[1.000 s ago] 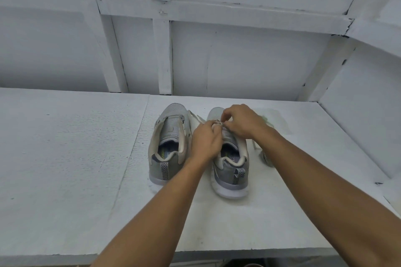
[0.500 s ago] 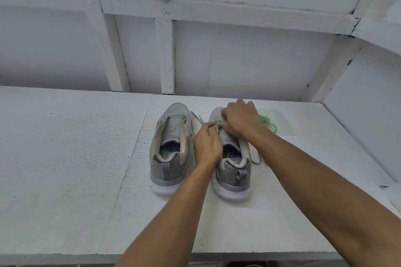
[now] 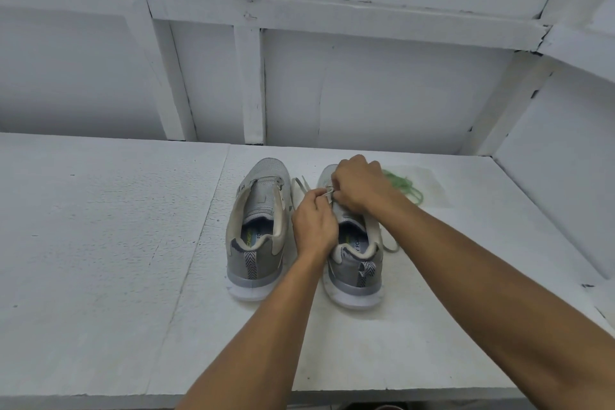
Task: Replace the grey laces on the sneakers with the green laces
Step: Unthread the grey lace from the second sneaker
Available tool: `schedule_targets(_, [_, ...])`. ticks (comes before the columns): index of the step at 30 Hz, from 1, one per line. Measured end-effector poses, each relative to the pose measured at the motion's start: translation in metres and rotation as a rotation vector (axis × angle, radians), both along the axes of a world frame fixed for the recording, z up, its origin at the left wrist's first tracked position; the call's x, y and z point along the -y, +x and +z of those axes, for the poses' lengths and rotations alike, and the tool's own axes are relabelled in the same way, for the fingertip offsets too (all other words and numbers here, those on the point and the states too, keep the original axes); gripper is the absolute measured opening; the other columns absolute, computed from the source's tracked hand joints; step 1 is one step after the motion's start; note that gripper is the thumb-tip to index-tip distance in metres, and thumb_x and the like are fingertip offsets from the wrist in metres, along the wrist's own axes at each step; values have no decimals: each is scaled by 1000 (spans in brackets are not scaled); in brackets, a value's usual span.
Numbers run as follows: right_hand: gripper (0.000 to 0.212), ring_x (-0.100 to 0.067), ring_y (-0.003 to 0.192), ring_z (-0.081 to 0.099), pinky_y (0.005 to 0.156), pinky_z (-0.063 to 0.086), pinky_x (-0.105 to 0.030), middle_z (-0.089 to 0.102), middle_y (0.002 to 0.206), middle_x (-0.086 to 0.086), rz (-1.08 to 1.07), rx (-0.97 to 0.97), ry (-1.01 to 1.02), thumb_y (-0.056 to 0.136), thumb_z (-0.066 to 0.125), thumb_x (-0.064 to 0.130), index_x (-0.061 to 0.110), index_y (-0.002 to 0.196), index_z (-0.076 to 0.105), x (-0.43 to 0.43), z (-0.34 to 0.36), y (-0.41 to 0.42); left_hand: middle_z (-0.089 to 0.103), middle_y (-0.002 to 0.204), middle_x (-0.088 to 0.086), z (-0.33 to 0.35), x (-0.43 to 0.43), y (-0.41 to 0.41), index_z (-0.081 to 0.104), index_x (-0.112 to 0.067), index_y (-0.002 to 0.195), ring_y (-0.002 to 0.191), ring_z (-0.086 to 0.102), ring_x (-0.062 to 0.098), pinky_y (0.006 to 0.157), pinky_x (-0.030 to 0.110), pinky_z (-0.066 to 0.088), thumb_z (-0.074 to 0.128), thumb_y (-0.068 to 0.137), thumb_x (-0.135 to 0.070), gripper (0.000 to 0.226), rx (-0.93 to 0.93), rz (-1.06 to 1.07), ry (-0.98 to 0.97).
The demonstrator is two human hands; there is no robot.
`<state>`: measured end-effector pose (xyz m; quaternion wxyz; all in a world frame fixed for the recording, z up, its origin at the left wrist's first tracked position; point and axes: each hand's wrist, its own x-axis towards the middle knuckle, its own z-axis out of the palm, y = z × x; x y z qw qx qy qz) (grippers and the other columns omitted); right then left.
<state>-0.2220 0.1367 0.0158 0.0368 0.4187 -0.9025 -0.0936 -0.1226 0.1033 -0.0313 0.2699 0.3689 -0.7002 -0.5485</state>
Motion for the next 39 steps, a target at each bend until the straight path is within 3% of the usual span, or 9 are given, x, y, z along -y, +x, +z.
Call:
schedule_targets(6, [24, -30, 110, 53, 84, 37, -37, 62, 114, -8, -294, -157, -189, 89, 49, 19, 12, 109, 61, -17, 28, -27, 66, 115, 7, 0, 0, 0, 63, -16, 121, 107, 57, 24, 85, 27, 41, 35, 98, -15, 37, 16, -6, 4])
schedule_targets(8, [31, -32, 115, 48, 90, 37, -40, 56, 122, -10, -388, -142, -191, 90, 50, 19, 9, 120, 54, -23, 31, -35, 66, 115, 8, 1, 0, 1, 63, -17, 121, 105, 57, 24, 84, 27, 41, 35, 97, -14, 37, 24, 0, 6])
schedule_targets(11, [45, -34, 121, 44, 97, 38, -44, 48, 131, -12, -238, -8, -161, 88, 54, 21, 9, 130, 44, -15, 20, -23, 66, 118, 8, 0, 0, 0, 63, -16, 121, 108, 57, 25, 87, 28, 41, 35, 97, -14, 37, 23, -2, 2])
schedule_targets(16, [25, -26, 126, 40, 99, 35, -43, 54, 127, -3, 65, -10, 2, 89, 52, 23, 18, 111, 62, -3, -6, 0, 65, 121, 8, 0, 2, 0, 62, -15, 122, 111, 56, 24, 88, 27, 41, 36, 97, -14, 36, 23, -13, -2])
schedule_targets(25, [27, -34, 112, 47, 87, 35, -42, 56, 116, -10, -316, -193, -231, 88, 49, 13, 9, 115, 54, -33, 44, -50, 66, 117, 6, -1, 0, 1, 64, -17, 120, 108, 56, 22, 87, 26, 41, 36, 98, -15, 36, 4, 3, 13])
schedule_targets(28, [37, -33, 120, 45, 93, 38, -43, 52, 128, -9, -181, -22, -226, 88, 55, 21, 14, 124, 52, -21, 36, -39, 66, 117, 7, -2, 0, 0, 64, -17, 120, 109, 57, 23, 87, 26, 40, 36, 98, -14, 36, 2, 5, 9])
schedule_targets(32, [22, -26, 133, 34, 102, 34, -46, 53, 132, -1, 15, 118, -64, 87, 57, 27, 23, 108, 65, -7, 4, -9, 66, 119, 7, -2, 1, 0, 63, -17, 121, 110, 57, 23, 89, 27, 41, 36, 97, -15, 36, 13, 1, 12])
schedule_targets(35, [22, -27, 138, 30, 105, 31, -47, 53, 133, -2, 18, 61, -8, 91, 52, 25, 21, 108, 64, -7, -1, -4, 66, 119, 6, -2, 1, 0, 63, -17, 121, 109, 57, 23, 87, 27, 41, 36, 97, -15, 36, 10, -1, 12])
schedule_targets(39, [24, -30, 115, 48, 92, 38, -41, 61, 115, -8, -150, -227, -111, 88, 52, 18, 12, 109, 62, -18, 32, -28, 67, 114, 5, -2, 1, 1, 64, -18, 120, 104, 57, 21, 84, 25, 40, 36, 98, -16, 36, 9, 1, 15])
